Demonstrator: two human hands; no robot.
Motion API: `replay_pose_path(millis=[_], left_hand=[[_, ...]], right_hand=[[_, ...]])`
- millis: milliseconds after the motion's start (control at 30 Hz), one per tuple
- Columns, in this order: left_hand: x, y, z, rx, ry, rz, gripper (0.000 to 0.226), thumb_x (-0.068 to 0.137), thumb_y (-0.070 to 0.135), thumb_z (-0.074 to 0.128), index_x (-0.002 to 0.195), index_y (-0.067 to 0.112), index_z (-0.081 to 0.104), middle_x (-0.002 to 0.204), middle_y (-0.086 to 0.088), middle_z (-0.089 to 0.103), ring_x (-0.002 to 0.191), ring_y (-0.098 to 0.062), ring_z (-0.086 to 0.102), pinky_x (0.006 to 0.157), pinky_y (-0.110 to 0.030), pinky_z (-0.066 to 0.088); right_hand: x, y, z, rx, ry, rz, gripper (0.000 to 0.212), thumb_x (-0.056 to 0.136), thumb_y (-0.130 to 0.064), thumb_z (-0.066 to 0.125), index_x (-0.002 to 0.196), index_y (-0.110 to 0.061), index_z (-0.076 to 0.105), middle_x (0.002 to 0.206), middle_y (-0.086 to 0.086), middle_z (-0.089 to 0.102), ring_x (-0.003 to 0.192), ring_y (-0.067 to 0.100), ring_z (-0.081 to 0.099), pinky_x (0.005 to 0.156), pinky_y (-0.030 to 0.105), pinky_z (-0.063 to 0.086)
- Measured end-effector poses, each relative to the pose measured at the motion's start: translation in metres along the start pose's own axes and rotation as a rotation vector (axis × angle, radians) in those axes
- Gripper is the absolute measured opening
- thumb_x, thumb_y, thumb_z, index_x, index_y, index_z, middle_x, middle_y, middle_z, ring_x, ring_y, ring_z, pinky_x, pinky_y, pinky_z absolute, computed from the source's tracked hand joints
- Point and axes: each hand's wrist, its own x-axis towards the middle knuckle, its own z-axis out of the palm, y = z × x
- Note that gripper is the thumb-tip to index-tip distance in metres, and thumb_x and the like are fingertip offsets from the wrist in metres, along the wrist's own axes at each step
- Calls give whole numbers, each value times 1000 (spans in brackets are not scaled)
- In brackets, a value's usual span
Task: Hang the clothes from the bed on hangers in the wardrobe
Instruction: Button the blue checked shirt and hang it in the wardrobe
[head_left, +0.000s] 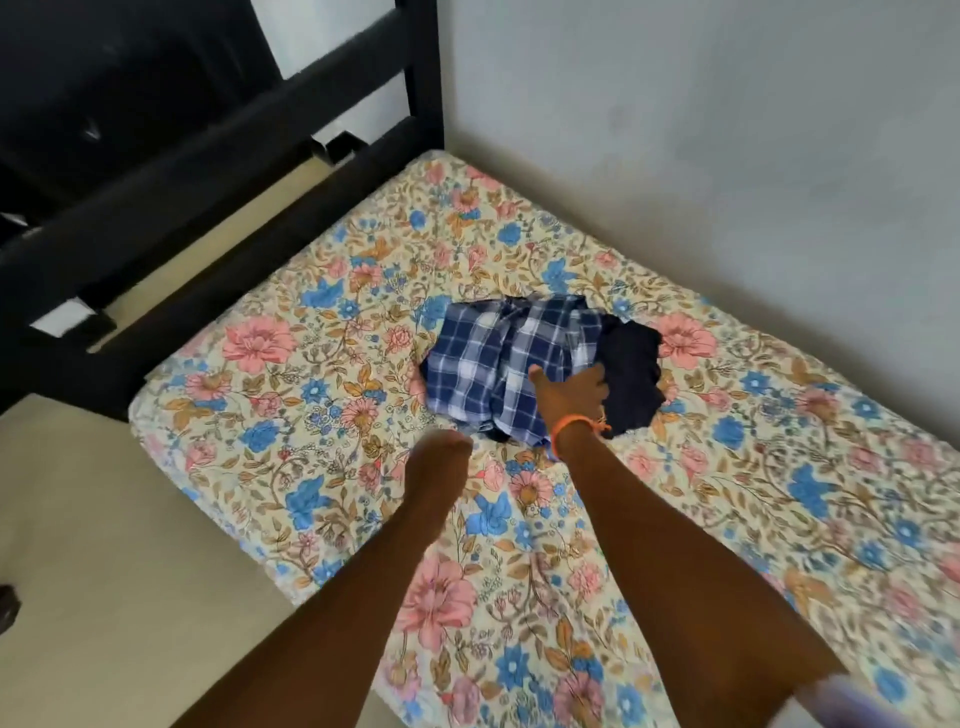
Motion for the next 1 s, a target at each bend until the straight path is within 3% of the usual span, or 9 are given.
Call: replay_pose_path(millis=[100,233,333,400,533,600,700,800,1000], left_hand=[[62,5,16,132,19,60,35,95,22,61,125,5,57,123,-15,63,109,-32,62,77,-31,52],[113,28,33,158,-10,151,71,89,30,71,146,7,34,148,-13,41,132,-30,45,95,-31,40],[135,39,46,131,-43,125,71,86,30,74,142,9,36,132,-12,53,112,-27,57,89,-36,49],[137,47,56,99,-40,127,42,90,38,67,119,11,55,107,-10,64,85,-21,61,74,-34,50],[126,62,55,-73,-140,133,69,77,77,57,85,9,63,76,-12,58,67,-20,54,64,-35,44],[121,58,51,-34,-144,121,52,77,58,72,94,10,63,80,-6,59,73,-21,58,68,-35,48],[108,42,47,116,-127,62,32,90,13,63,122,13,60,99,-6,66,84,-25,63,73,-39,53],[89,28,40,50,-203,-27,34,93,1,49,122,7,63,103,-23,69,78,-26,57,67,-38,46],[54,45,15,-312,-191,-48,36,82,4,44,110,10,66,112,-18,70,103,-33,65,92,-50,52]], right_hand=[[46,-6,32,-155,74,15,101,84,-51,73,152,-5,15,151,23,29,133,46,38,102,56,38],[76,2,45,-224,241,-44,60,92,-38,67,135,-8,38,128,19,59,117,44,54,98,58,39],[77,7,39,-249,285,-212,21,99,-32,58,107,-14,52,90,7,65,93,38,60,92,50,36],[71,11,31,-92,276,-402,15,98,-26,58,89,-17,51,69,-3,52,74,31,55,82,47,43],[22,24,19,160,53,-754,21,93,-15,63,77,-17,50,72,-10,47,66,12,45,62,28,37],[-6,44,20,155,-144,-802,15,87,-6,66,79,-9,54,81,0,51,76,17,50,68,26,39],[-24,71,18,428,-428,-379,13,79,-11,73,85,-2,66,101,19,59,93,31,60,82,30,49],[-22,75,6,888,-464,152,32,83,-33,60,89,-2,68,93,20,67,84,33,62,72,40,54],[18,52,6,792,-463,241,72,84,-68,61,139,-22,54,133,16,62,120,41,60,102,61,46]])
